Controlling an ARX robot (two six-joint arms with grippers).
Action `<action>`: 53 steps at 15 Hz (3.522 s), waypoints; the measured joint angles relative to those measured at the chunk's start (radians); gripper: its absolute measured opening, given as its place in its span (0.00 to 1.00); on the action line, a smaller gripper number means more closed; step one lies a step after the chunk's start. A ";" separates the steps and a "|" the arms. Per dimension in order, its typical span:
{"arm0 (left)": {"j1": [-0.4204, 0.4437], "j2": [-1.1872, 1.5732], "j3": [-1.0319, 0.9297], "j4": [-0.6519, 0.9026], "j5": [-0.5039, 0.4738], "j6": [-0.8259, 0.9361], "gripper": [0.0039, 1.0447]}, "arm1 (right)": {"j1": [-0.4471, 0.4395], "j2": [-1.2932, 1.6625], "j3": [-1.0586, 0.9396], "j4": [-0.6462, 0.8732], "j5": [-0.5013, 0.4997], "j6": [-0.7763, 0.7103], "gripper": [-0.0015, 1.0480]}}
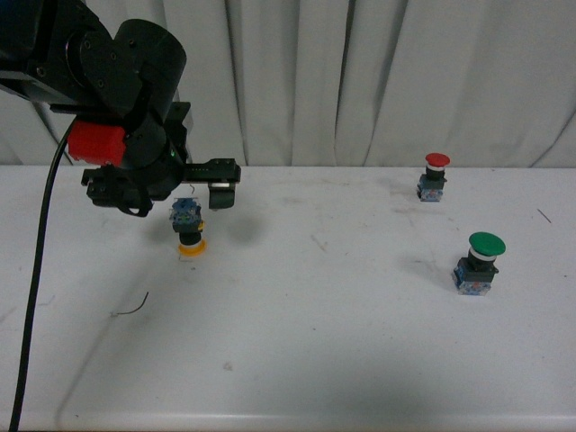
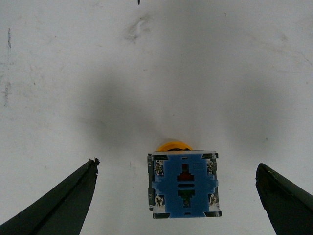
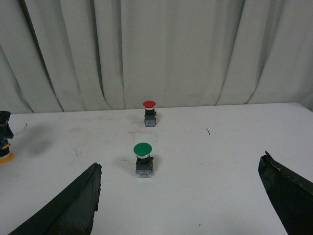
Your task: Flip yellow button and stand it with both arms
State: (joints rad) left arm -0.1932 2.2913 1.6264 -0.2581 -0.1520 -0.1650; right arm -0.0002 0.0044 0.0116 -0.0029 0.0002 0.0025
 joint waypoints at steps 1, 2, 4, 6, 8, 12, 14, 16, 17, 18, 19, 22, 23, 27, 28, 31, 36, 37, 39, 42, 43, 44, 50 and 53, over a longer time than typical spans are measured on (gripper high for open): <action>0.000 0.003 0.000 -0.001 0.003 0.006 0.94 | 0.000 0.000 0.000 0.000 0.000 0.000 0.94; 0.000 0.003 0.000 0.000 0.003 0.009 0.94 | 0.000 0.000 0.000 0.000 0.000 0.000 0.94; 0.000 0.003 0.000 0.013 0.006 0.012 0.87 | 0.000 0.000 0.000 0.000 0.000 0.000 0.94; 0.000 0.005 0.000 0.011 0.023 0.012 0.62 | 0.000 0.000 0.000 0.000 0.000 0.000 0.94; 0.000 0.005 0.000 0.008 0.028 0.015 0.40 | 0.000 0.000 0.000 0.000 0.000 0.000 0.94; 0.000 0.004 0.000 0.004 0.034 0.016 0.29 | 0.000 0.000 0.000 0.000 0.000 0.000 0.94; 0.002 -0.010 -0.004 0.003 0.056 0.015 0.29 | 0.000 0.000 0.000 0.000 0.000 0.000 0.94; 0.002 -0.064 -0.047 0.032 0.099 0.014 0.28 | 0.000 0.000 0.000 0.000 0.000 0.000 0.94; 0.002 -0.133 -0.089 0.058 0.135 0.010 0.28 | 0.000 0.000 0.000 0.000 0.000 0.000 0.94; 0.001 -0.205 -0.130 0.103 0.176 0.002 0.28 | 0.000 0.000 0.000 0.000 0.000 0.000 0.94; 0.001 -0.288 -0.180 0.169 0.233 -0.021 0.28 | 0.000 0.000 0.000 0.000 0.000 0.000 0.94; -0.004 -0.509 -0.389 0.467 0.519 -0.173 0.28 | 0.000 0.000 0.000 0.000 0.000 0.000 0.94; -0.011 -0.534 -0.468 0.578 0.602 -0.239 0.28 | 0.000 0.000 0.000 0.000 0.000 0.000 0.94; -0.048 -0.506 -0.693 1.004 0.765 -0.487 0.28 | 0.000 0.000 0.000 0.000 0.000 0.000 0.94; -0.055 -0.500 -0.717 1.110 0.777 -0.550 0.28 | 0.000 0.000 0.000 0.000 0.000 0.000 0.94; -0.115 -0.499 -0.795 1.444 0.785 -0.749 0.28 | 0.000 0.000 0.000 0.000 0.000 0.000 0.94; -0.139 -0.439 -0.804 1.538 0.753 -0.953 0.28 | 0.000 0.000 0.000 0.000 0.000 0.000 0.94; -0.142 -0.439 -0.804 1.539 0.749 -0.968 0.28 | 0.000 0.000 0.000 0.000 0.000 0.000 0.94; -0.146 -0.439 -0.804 1.542 0.744 -0.988 0.28 | -0.024 0.008 -0.003 0.061 -0.076 0.027 0.94; -0.148 -0.439 -0.792 1.542 0.732 -0.990 0.28 | -0.323 0.298 0.000 0.610 -0.561 0.400 0.94; -0.151 -0.439 -0.787 1.542 0.732 -0.989 0.28 | -0.346 0.611 0.028 0.958 -0.594 0.544 0.94; -0.154 -0.439 -0.786 1.542 0.731 -0.989 0.28 | -0.328 0.750 0.078 1.100 -0.578 0.584 0.94; -0.157 -0.447 -0.786 1.542 0.716 -0.987 0.28 | -0.055 1.585 0.592 1.284 -0.378 0.836 0.94; -0.154 -0.469 -0.786 1.543 0.718 -0.983 0.28 | 0.033 1.743 0.724 1.286 -0.365 0.990 0.94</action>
State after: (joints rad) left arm -0.3470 1.8221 0.8402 1.2850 0.5655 -1.1484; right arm 0.0330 1.7473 0.7357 1.2831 -0.3653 0.9924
